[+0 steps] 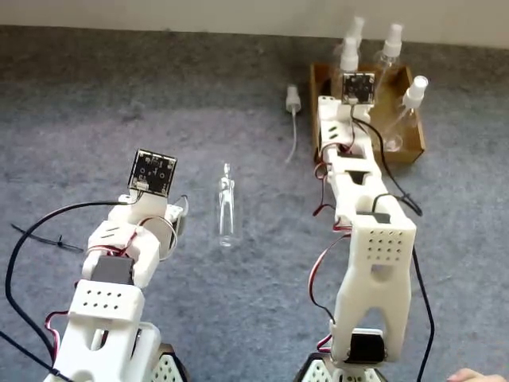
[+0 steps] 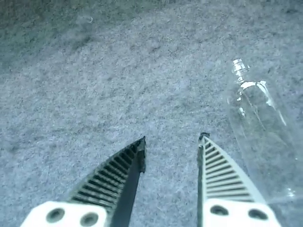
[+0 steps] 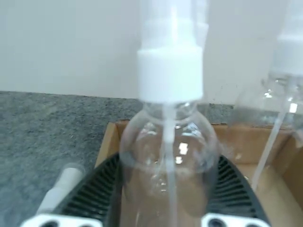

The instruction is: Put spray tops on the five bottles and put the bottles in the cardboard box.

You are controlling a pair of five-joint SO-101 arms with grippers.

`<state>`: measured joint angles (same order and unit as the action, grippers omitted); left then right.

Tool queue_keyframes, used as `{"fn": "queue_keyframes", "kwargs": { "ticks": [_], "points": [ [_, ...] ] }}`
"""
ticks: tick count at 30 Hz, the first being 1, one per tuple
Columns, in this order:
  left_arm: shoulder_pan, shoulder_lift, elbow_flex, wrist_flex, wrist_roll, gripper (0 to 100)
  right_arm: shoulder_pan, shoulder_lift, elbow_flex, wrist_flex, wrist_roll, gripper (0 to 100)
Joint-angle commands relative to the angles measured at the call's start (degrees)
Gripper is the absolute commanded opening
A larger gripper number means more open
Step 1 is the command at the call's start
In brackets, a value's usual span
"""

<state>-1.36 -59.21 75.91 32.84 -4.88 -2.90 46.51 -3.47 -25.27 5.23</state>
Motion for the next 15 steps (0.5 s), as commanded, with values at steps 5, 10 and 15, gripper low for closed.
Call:
{"fn": "queue_keyframes", "kwargs": {
  "ticks": [5,10,15],
  "points": [
    [1.0,-0.4,-0.3,-1.1,-0.4,18,1.2,-8.7,8.0,-0.2,0.8,24.5],
    [1.0,-0.4,-0.3,-1.0,-0.4,18,1.3,-9.5,9.5,-0.2,0.8,25.0],
    [1.0,-0.4,-0.3,-0.9,-0.4,18,1.3,-9.5,9.5,-0.2,0.8,25.3]
  ]
}}
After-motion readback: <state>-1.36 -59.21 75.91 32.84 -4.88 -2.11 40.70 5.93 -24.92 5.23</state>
